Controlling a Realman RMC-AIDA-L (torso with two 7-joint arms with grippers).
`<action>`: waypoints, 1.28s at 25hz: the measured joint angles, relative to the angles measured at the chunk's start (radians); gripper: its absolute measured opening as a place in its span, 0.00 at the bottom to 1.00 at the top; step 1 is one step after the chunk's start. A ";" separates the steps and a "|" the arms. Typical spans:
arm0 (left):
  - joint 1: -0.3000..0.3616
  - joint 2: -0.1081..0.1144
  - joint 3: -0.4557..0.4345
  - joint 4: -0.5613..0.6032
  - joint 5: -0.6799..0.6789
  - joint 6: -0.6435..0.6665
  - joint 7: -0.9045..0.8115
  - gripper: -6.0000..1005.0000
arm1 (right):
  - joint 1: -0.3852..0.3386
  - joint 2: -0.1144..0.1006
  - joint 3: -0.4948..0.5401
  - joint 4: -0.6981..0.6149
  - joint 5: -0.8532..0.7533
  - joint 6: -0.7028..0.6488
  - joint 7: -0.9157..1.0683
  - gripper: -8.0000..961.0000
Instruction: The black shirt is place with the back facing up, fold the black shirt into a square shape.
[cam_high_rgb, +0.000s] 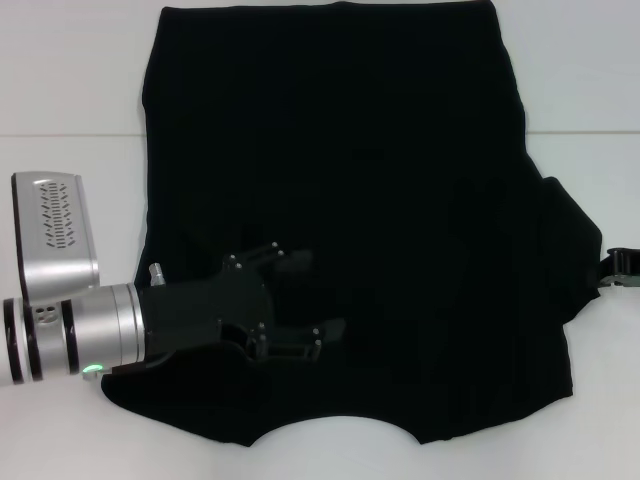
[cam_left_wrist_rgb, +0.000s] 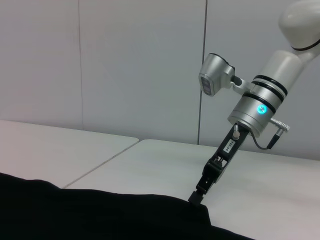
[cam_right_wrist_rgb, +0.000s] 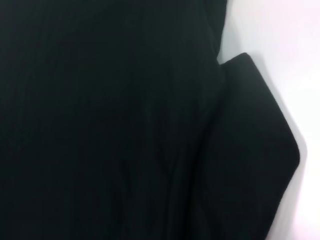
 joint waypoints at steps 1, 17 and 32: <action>0.000 0.000 0.000 0.000 -0.001 0.000 0.000 0.94 | -0.002 -0.001 0.002 0.000 0.000 0.001 -0.005 0.04; 0.012 -0.001 -0.012 -0.008 -0.015 0.019 -0.004 0.94 | -0.031 -0.013 0.114 -0.014 0.009 0.064 -0.069 0.01; 0.009 -0.002 -0.012 -0.005 -0.017 0.024 -0.018 0.94 | -0.037 -0.002 0.125 -0.012 0.014 0.161 -0.097 0.01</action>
